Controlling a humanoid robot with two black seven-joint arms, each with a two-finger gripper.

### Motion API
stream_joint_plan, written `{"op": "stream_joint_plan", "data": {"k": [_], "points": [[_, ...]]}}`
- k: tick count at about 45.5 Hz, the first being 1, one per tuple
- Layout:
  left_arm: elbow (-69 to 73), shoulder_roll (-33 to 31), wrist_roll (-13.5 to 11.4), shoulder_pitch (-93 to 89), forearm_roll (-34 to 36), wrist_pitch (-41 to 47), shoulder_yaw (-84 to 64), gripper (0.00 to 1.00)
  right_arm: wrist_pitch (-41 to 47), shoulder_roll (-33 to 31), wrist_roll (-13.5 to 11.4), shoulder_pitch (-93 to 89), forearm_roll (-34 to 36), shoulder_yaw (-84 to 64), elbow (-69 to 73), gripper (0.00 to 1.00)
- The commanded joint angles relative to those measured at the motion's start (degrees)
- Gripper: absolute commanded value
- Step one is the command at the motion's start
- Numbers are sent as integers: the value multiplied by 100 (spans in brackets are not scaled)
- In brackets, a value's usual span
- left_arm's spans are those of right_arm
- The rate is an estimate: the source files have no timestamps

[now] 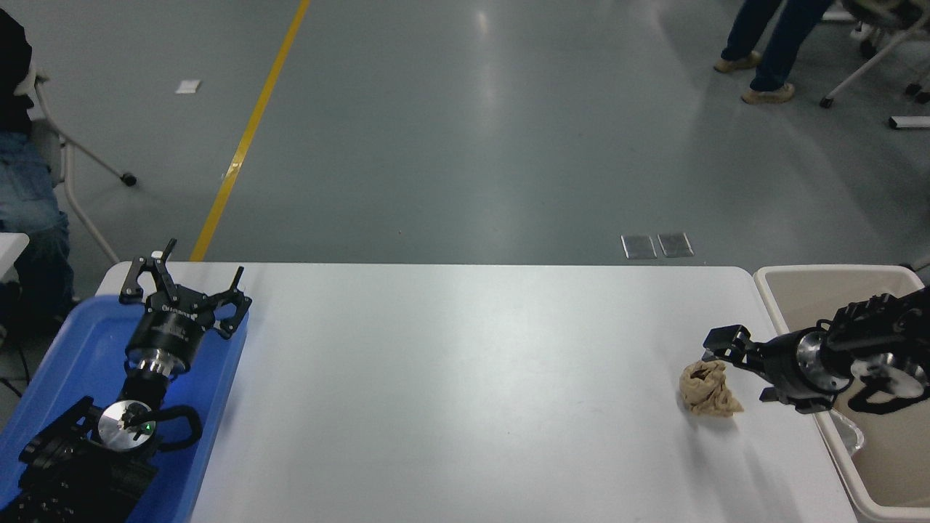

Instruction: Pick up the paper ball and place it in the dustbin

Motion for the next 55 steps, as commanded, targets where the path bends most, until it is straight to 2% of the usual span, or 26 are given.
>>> {"op": "stream_joint_plan", "data": {"k": [1, 18, 21, 23, 32, 33, 45, 55], "points": [[1, 0, 0, -1, 0, 0, 1, 99, -320, 348, -6, -827, 4, 404, -747, 100], [1, 0, 0, -1, 0, 0, -8, 99, -707, 832, -6, -1196, 4, 404, -1354, 100], [1, 0, 0, -1, 0, 0, 1, 99, -707, 911, -6, -1231, 4, 404, -1345, 94], [-8, 0, 0, -1, 0, 0, 1, 99, -707, 972, -6, -1257, 4, 412, -1345, 83], [1, 0, 0, -1, 0, 0, 1, 99, -663, 1069, 11, -1214, -171, 289, -1337, 4], [-8, 0, 0, -1, 0, 0, 1, 99, -654, 1069, 11, -1205, -198, 272, -1337, 0], [1, 0, 0, -1, 0, 0, 1, 99, -672, 999, 38, -1073, -242, 245, -1284, 0], [1, 0, 0, -1, 0, 0, 1, 99, -637, 639, 73, -599, -426, 193, -801, 0]]}}
